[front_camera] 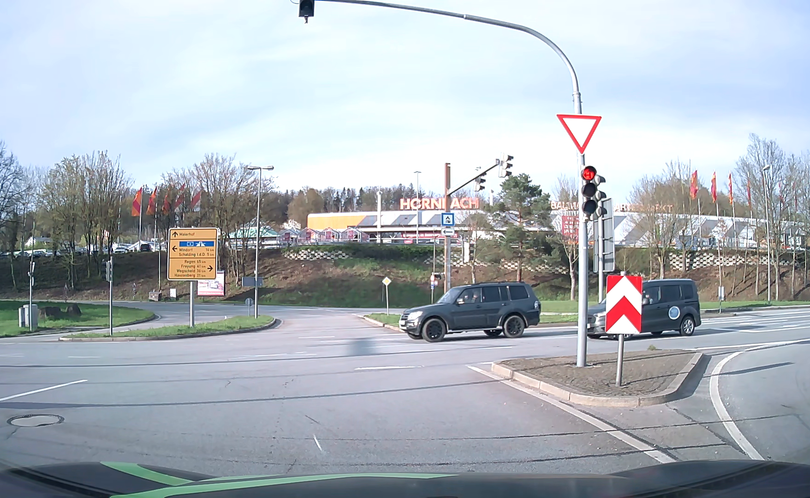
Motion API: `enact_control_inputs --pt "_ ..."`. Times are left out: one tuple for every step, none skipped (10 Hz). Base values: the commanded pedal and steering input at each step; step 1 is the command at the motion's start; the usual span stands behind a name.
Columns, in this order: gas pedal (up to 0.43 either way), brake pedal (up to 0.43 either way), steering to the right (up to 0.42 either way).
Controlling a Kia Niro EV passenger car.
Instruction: Follow the waypoints while adhering to traffic rules and regulations
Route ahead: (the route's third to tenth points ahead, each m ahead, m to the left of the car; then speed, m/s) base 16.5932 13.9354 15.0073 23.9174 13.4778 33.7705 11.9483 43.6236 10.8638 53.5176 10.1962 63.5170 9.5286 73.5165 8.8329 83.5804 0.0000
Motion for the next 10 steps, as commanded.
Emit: enact_control_inputs --pt "0.000 0.390 -0.002" --pt "0.000 0.390 -0.002" --pt "0.000 0.390 -0.002" --pt "0.000 0.390 -0.002" --pt "0.000 0.384 -0.002" --pt "0.000 0.390 -0.002" --pt "0.000 0.390 -0.002" --pt "0.000 0.390 -0.002" --pt "0.000 0.390 -0.002" --pt "0.000 0.390 -0.002"
